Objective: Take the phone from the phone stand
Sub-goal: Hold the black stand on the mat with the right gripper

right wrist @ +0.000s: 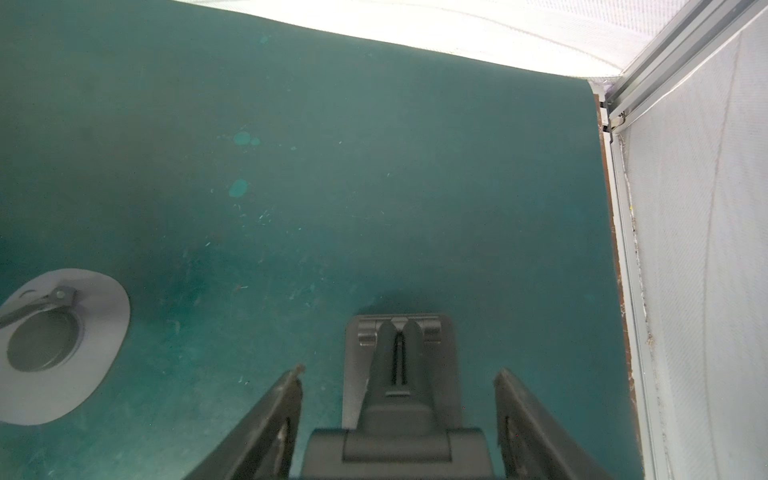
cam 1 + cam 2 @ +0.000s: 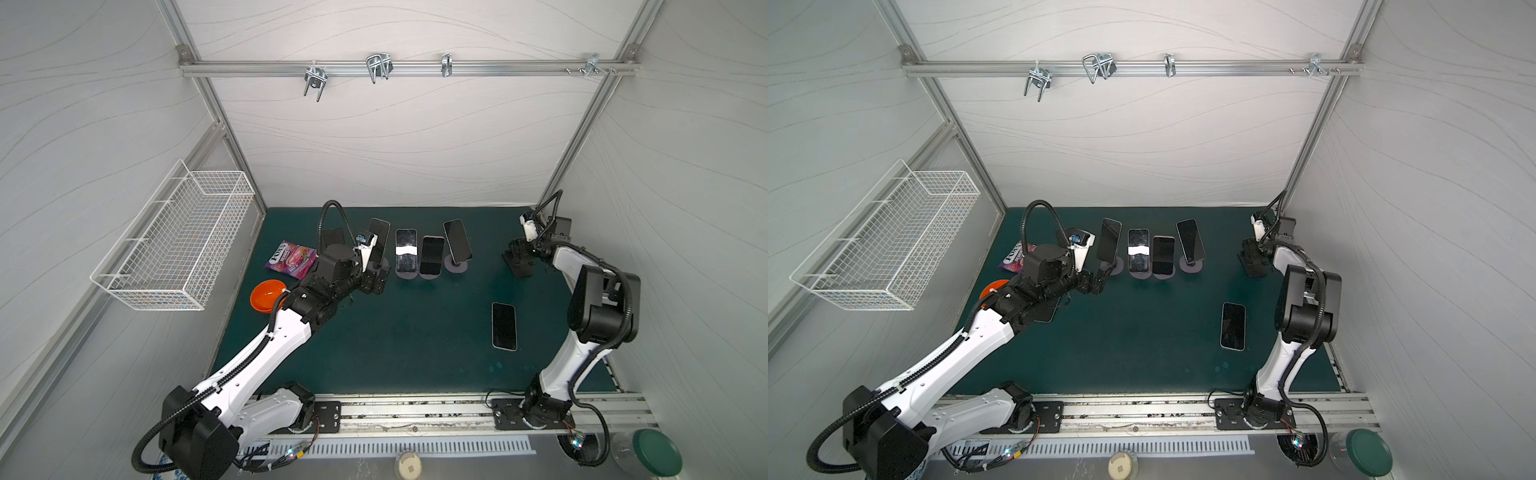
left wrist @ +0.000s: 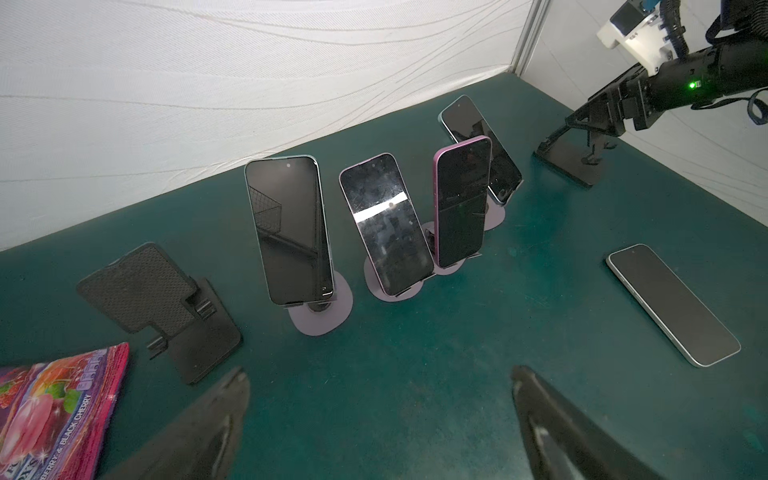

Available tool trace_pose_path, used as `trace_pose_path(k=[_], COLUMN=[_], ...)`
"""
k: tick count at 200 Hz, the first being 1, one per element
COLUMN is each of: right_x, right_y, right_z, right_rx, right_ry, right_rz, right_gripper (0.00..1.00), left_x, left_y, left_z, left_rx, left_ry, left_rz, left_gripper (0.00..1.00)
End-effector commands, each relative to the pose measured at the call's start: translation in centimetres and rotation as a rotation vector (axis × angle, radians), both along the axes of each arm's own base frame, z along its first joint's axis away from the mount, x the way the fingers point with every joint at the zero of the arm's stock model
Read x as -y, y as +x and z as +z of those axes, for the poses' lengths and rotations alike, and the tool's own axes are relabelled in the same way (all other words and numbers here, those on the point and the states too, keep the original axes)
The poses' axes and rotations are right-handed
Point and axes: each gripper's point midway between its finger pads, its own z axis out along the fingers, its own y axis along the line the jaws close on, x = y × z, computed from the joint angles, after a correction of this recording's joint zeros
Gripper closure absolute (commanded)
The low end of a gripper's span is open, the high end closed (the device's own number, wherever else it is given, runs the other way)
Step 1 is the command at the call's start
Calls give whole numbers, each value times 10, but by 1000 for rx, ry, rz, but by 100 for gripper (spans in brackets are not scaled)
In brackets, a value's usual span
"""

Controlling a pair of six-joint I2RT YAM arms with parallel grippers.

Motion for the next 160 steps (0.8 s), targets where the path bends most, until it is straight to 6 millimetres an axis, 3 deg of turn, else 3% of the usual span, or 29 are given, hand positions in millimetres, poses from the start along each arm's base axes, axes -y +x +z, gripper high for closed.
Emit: trace_pose_path(k=[1, 28, 106, 160], right_x=[-3, -2, -8, -9], right_y=[1, 4, 0, -7], right_z=[12, 25, 73, 126], right_rx=[36, 61, 160, 268], right_ry=[3, -6, 9, -31], right_rz=[-14, -8, -4, -3], right_gripper=[21, 1, 1, 1], left_x=[1, -2, -8, -6], left_y=[3, 2, -7, -6], left_z=[29, 27, 33, 38], left_rx=[69, 60, 65, 65], left_ry=[-43, -40, -26, -34], left_rz=[1, 9, 10, 9], left_gripper=[1, 1, 1, 1])
